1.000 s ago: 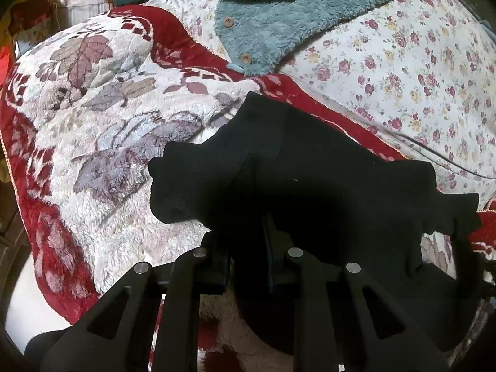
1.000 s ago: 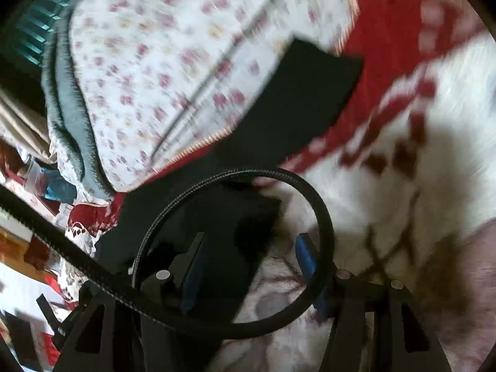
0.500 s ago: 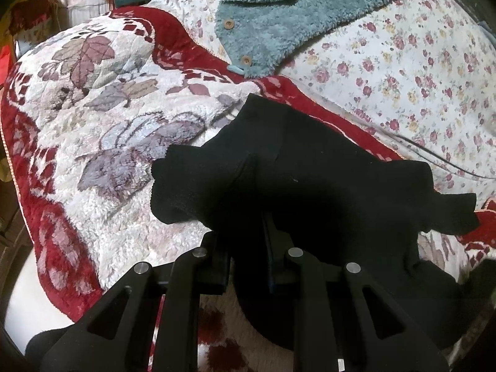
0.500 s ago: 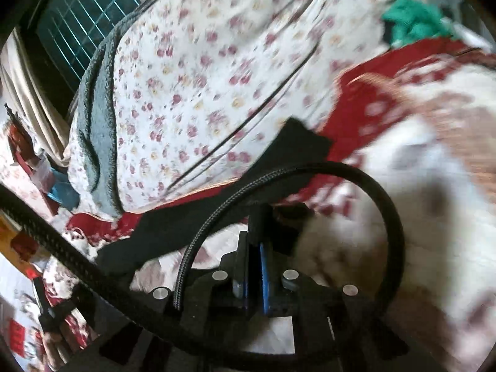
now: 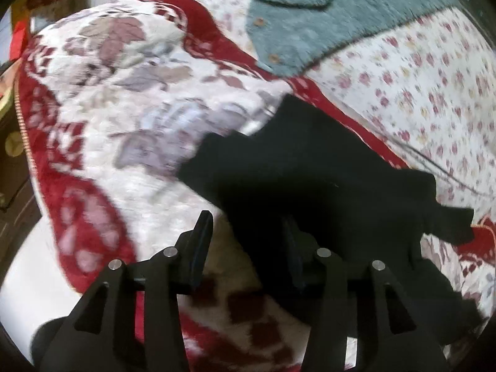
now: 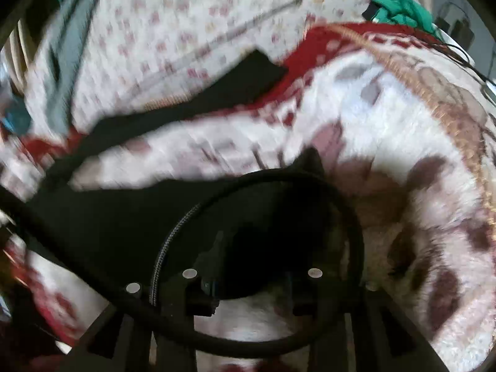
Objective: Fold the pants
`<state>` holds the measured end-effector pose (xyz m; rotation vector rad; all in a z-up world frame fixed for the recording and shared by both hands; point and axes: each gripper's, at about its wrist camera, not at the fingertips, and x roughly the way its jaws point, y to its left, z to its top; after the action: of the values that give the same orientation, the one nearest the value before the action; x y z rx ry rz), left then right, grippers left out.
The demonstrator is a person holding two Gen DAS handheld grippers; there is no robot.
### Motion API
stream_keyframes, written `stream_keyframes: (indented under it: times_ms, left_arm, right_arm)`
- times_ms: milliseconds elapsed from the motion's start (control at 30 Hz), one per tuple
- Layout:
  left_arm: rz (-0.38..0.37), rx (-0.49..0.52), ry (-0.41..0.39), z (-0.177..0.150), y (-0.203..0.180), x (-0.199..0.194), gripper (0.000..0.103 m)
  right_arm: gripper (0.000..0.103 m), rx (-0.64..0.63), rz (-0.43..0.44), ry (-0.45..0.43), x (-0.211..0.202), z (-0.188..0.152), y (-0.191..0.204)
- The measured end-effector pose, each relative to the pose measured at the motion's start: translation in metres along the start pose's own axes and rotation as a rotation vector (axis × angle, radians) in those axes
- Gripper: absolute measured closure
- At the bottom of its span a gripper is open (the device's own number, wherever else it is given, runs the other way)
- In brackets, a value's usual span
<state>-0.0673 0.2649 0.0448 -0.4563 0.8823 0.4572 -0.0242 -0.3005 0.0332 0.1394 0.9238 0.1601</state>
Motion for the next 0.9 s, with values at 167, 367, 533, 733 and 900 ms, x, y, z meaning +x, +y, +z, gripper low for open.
stream_keyframes:
  times_ms: [167,367,533,733,900]
  left_arm:
    - [0.022,0.070,-0.070,0.002,-0.004,-0.032,0.058]
    - [-0.218,0.229,-0.029,0.014,-0.058,-0.042,0.040]
    - [-0.405,0.387,0.091,0.022,-0.125,-0.015,0.033]
    - [-0.463,0.592,0.149,0.035,-0.199,0.028,0.033]
    - [-0.526,0.705,0.202,0.047,-0.248,0.063,0.033]
  right_arm:
    - [0.055,0.054,0.186,-0.180,-0.047,0.024,0.004]
    - [0.046,0.084,0.274,-0.212,-0.036,0.069,0.012]
    - [0.043,-0.002,0.180,-0.198,0.007,0.118,0.017]
    - [0.033,-0.064,0.078,-0.143,0.080,0.178,0.012]
    - [0.033,-0.103,-0.010,-0.098,0.136,0.214,0.009]
